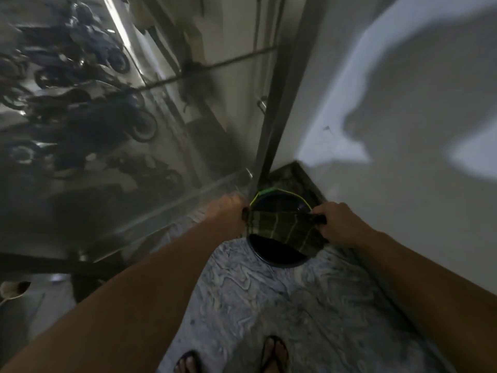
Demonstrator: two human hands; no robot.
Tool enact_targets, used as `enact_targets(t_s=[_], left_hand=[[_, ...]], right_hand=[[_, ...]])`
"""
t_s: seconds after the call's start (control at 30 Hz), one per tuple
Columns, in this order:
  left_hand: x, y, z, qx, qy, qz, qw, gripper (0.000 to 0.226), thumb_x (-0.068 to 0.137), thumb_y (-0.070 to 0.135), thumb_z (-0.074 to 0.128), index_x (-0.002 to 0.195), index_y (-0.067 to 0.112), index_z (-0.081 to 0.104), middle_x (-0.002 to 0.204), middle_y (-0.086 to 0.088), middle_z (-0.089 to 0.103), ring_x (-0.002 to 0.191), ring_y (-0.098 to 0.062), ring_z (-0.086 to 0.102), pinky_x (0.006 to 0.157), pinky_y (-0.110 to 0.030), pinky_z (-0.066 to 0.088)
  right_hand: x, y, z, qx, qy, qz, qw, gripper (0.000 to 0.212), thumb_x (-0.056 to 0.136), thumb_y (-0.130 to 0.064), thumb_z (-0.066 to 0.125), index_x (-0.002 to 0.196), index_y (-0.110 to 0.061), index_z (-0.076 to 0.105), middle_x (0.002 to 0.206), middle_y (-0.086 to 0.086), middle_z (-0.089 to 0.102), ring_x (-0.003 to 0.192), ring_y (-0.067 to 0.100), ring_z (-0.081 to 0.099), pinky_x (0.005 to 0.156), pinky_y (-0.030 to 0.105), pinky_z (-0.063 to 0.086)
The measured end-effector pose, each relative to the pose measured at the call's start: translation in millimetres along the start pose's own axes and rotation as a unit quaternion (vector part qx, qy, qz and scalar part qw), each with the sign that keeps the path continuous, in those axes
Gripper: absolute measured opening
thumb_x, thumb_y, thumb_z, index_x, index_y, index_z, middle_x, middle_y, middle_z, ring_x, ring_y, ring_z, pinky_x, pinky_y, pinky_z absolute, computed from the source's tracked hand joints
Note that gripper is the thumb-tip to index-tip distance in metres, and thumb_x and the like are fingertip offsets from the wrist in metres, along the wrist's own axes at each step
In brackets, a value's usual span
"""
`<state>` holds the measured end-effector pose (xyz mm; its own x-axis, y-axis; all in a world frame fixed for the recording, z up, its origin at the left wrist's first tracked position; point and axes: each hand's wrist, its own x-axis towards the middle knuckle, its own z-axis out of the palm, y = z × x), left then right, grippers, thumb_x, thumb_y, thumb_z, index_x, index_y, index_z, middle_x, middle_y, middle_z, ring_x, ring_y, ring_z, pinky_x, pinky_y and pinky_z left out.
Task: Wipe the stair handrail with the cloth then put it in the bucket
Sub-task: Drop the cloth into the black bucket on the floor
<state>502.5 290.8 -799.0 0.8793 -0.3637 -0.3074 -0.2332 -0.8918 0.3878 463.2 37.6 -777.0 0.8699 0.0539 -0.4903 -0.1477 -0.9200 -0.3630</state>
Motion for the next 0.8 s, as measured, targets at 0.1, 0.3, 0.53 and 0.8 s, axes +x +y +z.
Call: enact_targets(t_s=[0.1, 0.3, 0.53, 0.8], left_hand=[[33.4, 6.1, 46.4, -0.015, 0.003, -0.012, 1.000, 0.022, 0.078, 0.023, 0.062, 0.098, 0.017, 0.067, 0.107, -0.010, 0.066, 0.102, -0.030, 0.062, 0.081, -0.034, 0.048], [102.1, 6.4, 127.8, -0.117, -0.024, -0.046, 0.992, 0.023, 0.070, 0.012, 0.066, 0.092, 0.016, 0.072, 0.100, -0.013, 0.070, 0.096, -0.031, 0.065, 0.081, -0.034, 0.053], [156.8, 1.8, 208.8, -0.177, 0.011, -0.066, 0.982, 0.024, 0.073, 0.004, 0.061, 0.089, 0.017, 0.074, 0.094, -0.011, 0.073, 0.093, -0.028, 0.066, 0.076, -0.026, 0.048], [168.9, -12.9, 255.1, -0.162, -0.020, -0.049, 0.985, 0.020, 0.079, 0.009, 0.066, 0.097, 0.012, 0.074, 0.105, -0.010, 0.072, 0.102, -0.026, 0.065, 0.087, -0.022, 0.044]], right_hand=[[28.3, 40.3, 38.2, 0.032, 0.032, 0.040, 0.998, 0.035, 0.073, 0.001, 0.059, 0.101, -0.015, 0.073, 0.092, 0.009, 0.070, 0.074, 0.028, 0.071, 0.064, 0.024, 0.051], [80.7, 104.5, 93.4, 0.091, 0.099, 0.070, 0.988, 0.034, 0.072, 0.006, 0.060, 0.101, -0.005, 0.074, 0.099, 0.021, 0.072, 0.092, 0.037, 0.066, 0.088, 0.039, 0.053], [133.0, 146.9, 144.3, 0.173, 0.095, 0.148, 0.969, 0.039, 0.072, 0.005, 0.053, 0.103, -0.007, 0.073, 0.100, 0.019, 0.072, 0.091, 0.034, 0.069, 0.090, 0.045, 0.054], [158.1, 165.8, 195.8, 0.133, 0.012, 0.150, 0.980, 0.036, 0.084, -0.003, 0.050, 0.117, -0.008, 0.063, 0.121, 0.022, 0.062, 0.108, 0.038, 0.059, 0.095, 0.041, 0.048]])
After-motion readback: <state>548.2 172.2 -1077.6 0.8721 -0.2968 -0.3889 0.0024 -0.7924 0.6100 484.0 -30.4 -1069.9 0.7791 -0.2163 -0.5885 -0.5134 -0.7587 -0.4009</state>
